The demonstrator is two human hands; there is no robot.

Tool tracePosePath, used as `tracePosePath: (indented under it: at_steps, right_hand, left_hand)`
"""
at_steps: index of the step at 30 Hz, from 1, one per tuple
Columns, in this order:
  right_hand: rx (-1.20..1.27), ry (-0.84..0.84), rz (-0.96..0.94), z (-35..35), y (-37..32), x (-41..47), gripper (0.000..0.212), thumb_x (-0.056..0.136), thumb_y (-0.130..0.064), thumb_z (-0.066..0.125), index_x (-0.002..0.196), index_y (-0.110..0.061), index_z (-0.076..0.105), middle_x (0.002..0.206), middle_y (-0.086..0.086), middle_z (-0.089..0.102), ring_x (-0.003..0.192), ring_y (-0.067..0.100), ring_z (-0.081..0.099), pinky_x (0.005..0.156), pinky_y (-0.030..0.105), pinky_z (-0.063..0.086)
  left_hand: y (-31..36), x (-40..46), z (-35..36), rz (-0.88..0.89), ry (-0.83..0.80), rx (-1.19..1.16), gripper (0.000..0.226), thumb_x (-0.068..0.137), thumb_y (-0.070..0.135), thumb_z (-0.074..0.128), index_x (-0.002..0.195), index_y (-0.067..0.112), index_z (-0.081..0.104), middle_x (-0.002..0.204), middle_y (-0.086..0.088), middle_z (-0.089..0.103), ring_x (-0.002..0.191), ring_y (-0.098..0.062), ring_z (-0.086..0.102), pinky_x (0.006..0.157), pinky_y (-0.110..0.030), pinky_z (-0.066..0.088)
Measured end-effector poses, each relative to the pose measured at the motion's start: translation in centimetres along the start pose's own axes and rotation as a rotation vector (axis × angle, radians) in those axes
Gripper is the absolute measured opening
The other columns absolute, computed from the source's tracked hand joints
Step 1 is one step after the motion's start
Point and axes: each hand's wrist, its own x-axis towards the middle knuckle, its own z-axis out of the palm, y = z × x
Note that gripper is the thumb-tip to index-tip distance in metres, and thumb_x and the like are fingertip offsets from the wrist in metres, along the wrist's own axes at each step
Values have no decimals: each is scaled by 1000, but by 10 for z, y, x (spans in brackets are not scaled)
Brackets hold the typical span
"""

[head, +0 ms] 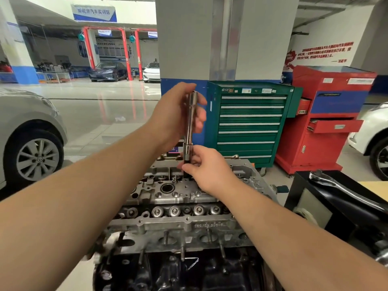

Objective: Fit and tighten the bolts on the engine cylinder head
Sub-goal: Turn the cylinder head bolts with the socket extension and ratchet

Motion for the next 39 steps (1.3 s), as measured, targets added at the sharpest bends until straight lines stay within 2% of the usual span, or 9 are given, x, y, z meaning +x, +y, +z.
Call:
tracePosePath:
  at_steps: [3, 6, 11, 15, 22, 27, 31, 33, 39]
  right_hand:
    - [-82, 74, -5, 0, 1, 1, 25, 84, -24, 81, 83, -41, 63, 77, -21, 70, 76, -3, 64, 76, 27, 48]
    - [-119, 112, -20, 1, 1, 0, 27, 77, -30, 84, 73, -38, 58, 65, -25, 64, 62, -7, 56, 62, 21, 40]
    - [-98, 107, -12, -1, 0, -1, 18, 77, -33, 84, 80, -33, 66, 73, -19, 69, 68, -2, 61, 64, 25, 44]
    - [1, -7, 3, 1, -1, -1, 19, 89, -13, 74, 104, -24, 71, 96, -9, 78, 94, 10, 72, 95, 39, 56]
    - [-111, 142, 30, 1, 2, 1, 27, 74, -34, 89, 75, -35, 62, 64, -17, 62, 61, 1, 56, 61, 24, 41]
    - [-81, 102, 54, 0, -1, -1, 21, 75, -41, 88, 83, -32, 70, 74, -15, 69, 70, 3, 63, 65, 26, 46]
    - [-106, 12, 40, 0, -1, -1, 6, 85, -32, 80, 87, -35, 75, 78, -24, 71, 80, -1, 66, 71, 26, 48]
    - [-105, 8, 64, 0, -1, 0, 6, 86, -29, 80, 86, -33, 76, 78, -17, 74, 79, 3, 68, 77, 28, 52]
    - [-165, 117, 115, 2, -2, 1, 32, 70, -46, 90, 64, -30, 63, 63, -17, 67, 64, 7, 62, 58, 27, 41]
  left_hand:
    - [-11, -6, 15, 107, 375, 91, 34, 99, 48, 56, 98, 14, 63, 75, -4, 70, 61, -15, 63, 67, -36, 55]
    - [-19, -10, 28, 109, 439, 64, 45, 98, 59, 45, 92, 19, 65, 69, 1, 68, 61, -15, 59, 71, -39, 50]
    - [-20, -8, 26, 137, 269, 42, 43, 95, 49, 45, 57, 27, 47, 54, 5, 35, 49, -18, 26, 53, -32, 26]
    - [-3, -1, 1, -24, -134, -85, 43, 102, 40, 35, 70, 15, 47, 51, -1, 25, 46, -18, 18, 52, -30, 21]
    - [-11, -16, 22, 171, 421, 164, 33, 98, 51, 61, 98, 18, 57, 81, 1, 66, 62, -13, 64, 66, -38, 57]
    - [-9, -16, 23, 211, 354, 82, 31, 106, 36, 51, 84, 14, 58, 60, 0, 55, 51, -18, 44, 54, -34, 43]
    - [0, -8, 2, 63, -7, -127, 40, 105, 28, 38, 69, 16, 51, 51, 1, 29, 46, -17, 20, 52, -31, 20]
    - [3, -7, -4, 49, -86, -121, 39, 106, 32, 40, 74, 15, 53, 53, -2, 34, 47, -20, 27, 52, -31, 29]
    - [-17, -27, 0, 338, 337, 469, 32, 83, 38, 80, 106, 22, 65, 96, 2, 71, 89, -23, 73, 86, -49, 60]
